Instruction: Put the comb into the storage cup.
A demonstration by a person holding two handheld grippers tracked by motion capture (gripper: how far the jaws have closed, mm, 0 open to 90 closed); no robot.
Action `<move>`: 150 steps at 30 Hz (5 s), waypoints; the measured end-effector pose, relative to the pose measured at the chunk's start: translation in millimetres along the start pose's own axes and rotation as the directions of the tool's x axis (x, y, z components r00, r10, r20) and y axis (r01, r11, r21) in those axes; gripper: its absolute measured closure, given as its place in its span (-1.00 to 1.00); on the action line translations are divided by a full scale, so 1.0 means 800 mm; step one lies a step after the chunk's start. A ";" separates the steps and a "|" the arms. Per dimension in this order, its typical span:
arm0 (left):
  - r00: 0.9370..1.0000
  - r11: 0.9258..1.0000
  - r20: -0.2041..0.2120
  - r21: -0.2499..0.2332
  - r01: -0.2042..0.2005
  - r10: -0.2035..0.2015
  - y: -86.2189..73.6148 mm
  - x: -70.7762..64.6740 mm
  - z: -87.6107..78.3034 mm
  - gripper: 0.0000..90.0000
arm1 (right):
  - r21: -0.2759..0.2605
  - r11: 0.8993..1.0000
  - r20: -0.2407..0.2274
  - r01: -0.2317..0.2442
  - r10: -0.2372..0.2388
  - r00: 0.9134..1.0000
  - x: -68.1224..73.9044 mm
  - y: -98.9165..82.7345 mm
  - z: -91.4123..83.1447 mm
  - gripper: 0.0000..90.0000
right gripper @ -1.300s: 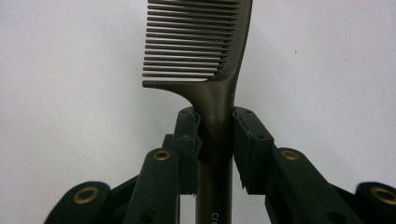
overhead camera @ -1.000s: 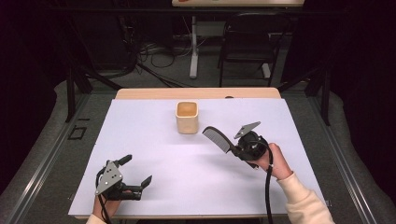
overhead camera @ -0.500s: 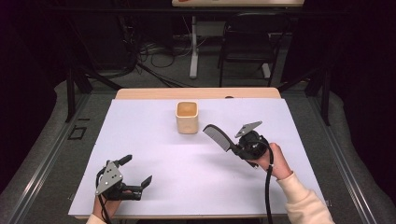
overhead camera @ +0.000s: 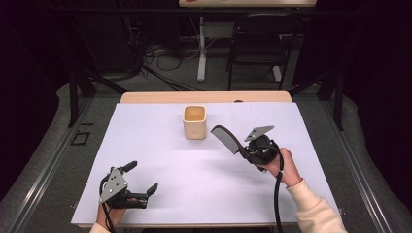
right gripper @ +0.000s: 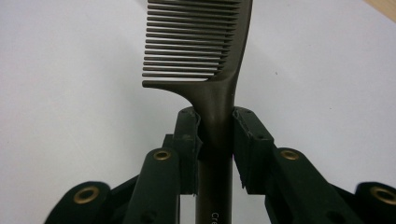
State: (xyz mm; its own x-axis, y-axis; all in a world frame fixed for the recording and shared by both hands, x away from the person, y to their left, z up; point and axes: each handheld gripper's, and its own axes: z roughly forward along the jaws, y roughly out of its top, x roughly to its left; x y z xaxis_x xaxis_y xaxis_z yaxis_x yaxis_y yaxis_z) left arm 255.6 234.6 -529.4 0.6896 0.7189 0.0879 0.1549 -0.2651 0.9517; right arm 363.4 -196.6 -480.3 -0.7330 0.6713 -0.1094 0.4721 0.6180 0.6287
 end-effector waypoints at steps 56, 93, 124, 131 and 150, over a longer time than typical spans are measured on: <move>1.000 1.000 -0.010 -0.009 0.011 -0.012 0.000 0.002 -0.001 -0.99 | -0.163 0.987 0.059 -0.004 0.014 0.998 -0.010 0.064 0.002 0.61; 1.000 1.000 -0.004 -0.006 0.019 -0.019 -0.001 0.002 0.000 -0.99 | -0.243 0.970 0.055 -0.002 0.016 0.998 -0.009 0.115 0.027 0.61; 1.000 1.000 0.001 -0.009 0.022 -0.022 -0.001 0.003 0.000 -0.99 | -0.305 0.952 0.068 -0.017 0.040 0.997 -0.011 0.145 0.039 0.61; 1.000 1.000 0.001 -0.010 0.022 -0.022 -0.001 0.003 0.000 -0.99 | -0.312 0.950 0.074 -0.015 0.039 0.997 -0.011 0.153 0.041 0.61; 1.000 1.000 0.003 -0.012 0.019 -0.019 -0.001 0.002 0.000 -0.99 | -0.331 0.944 0.087 0.010 0.020 0.996 -0.014 0.162 0.054 0.61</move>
State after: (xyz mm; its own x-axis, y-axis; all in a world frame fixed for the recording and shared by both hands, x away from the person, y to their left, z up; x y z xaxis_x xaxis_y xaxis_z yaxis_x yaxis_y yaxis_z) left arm 256.7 235.8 -530.1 0.6888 0.7217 0.0687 0.1597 -0.2435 0.9567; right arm 454.4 -106.3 -431.0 -0.6780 0.7166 -0.1637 0.2760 0.4546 0.8469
